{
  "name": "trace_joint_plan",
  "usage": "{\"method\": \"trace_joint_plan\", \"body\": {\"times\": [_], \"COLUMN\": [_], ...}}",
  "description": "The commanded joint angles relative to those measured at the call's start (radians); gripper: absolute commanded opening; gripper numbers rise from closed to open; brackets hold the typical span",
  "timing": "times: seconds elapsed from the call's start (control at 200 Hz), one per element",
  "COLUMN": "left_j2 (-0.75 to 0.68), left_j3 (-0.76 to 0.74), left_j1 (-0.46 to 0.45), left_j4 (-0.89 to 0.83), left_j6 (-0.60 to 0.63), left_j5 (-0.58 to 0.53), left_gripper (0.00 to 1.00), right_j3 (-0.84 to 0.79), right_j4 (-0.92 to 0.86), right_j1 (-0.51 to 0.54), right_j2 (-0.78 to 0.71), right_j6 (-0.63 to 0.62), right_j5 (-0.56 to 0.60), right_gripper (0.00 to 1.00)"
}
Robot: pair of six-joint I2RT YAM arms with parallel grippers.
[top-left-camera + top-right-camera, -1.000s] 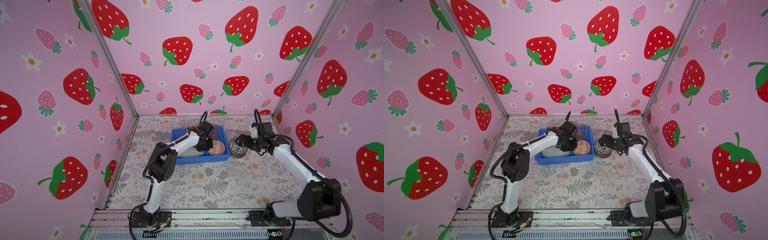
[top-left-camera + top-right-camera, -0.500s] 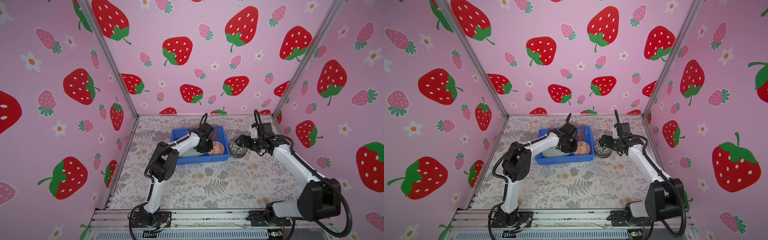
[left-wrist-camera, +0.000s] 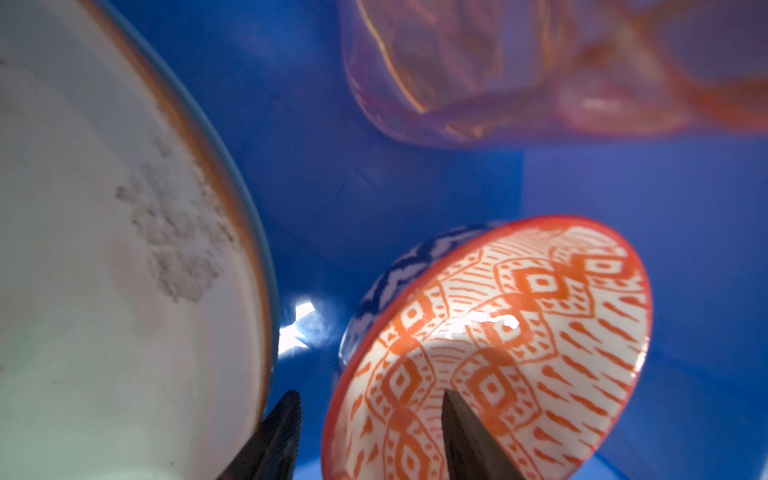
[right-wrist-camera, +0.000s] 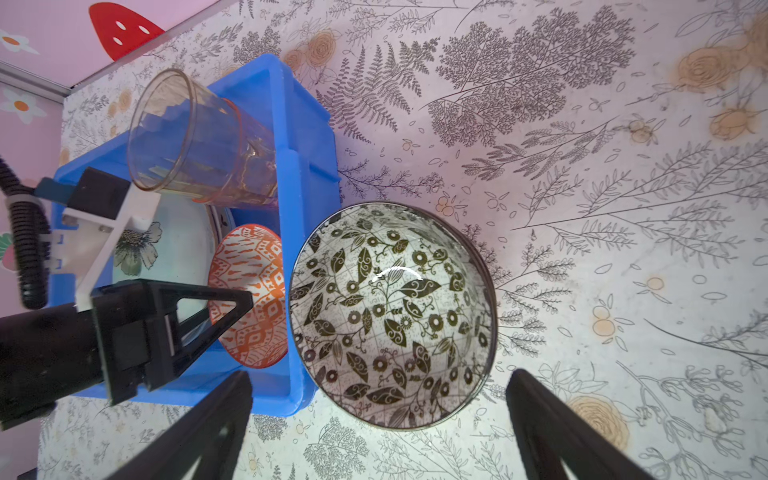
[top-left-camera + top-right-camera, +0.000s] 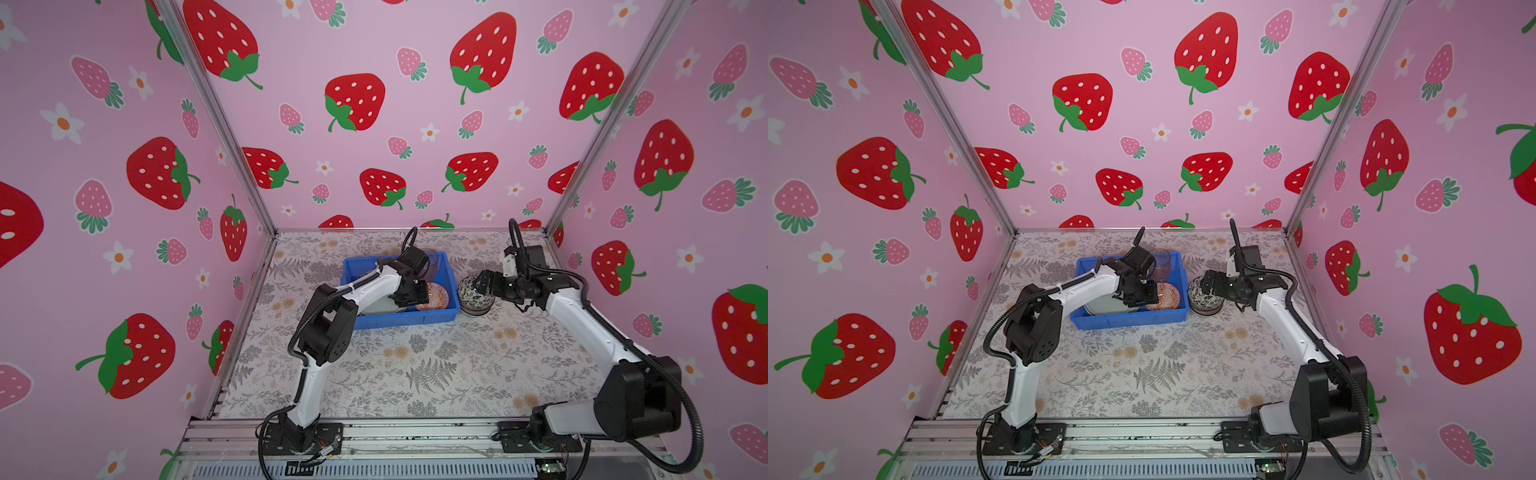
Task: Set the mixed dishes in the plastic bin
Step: 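Lower the orange bowl with the left gripper into the bin beside the glass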
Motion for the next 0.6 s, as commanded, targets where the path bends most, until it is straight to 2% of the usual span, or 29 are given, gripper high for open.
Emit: {"method": "trace_joint_plan", "body": {"times": [0.0, 0.22, 0.455, 0.595], "left_j2": [-0.083, -0.187, -0.261, -0.291], "left_j3": [0.047, 0.026, 0.01, -0.008], "left_j1": [-0.013, -0.03, -0.03, -0.028], "left_j4": [-0.045, -0.044, -0.052, -0.061], "left_j6": [-0.012, -0.022, -0.016, -0.008], "left_j5": [-0.051, -0.081, -0.089, -0.093], "left_gripper": [0.63, 0.8, 0.82, 0.82], "right_j3": [0.03, 0.065, 0.137, 0.164], "right_j4": [-0.032, -0.042, -0.078, -0.087], "right_j1": [-0.009, -0.016, -0.021, -0.023], "right_j2": [0.023, 0.053, 0.09, 0.111], "right_j6": [-0.034, -0.074, -0.154, -0.238], "right_j5": [0.046, 0.079, 0.129, 0.117], "right_gripper": [0.98, 0.96, 0.91, 0.89]}}
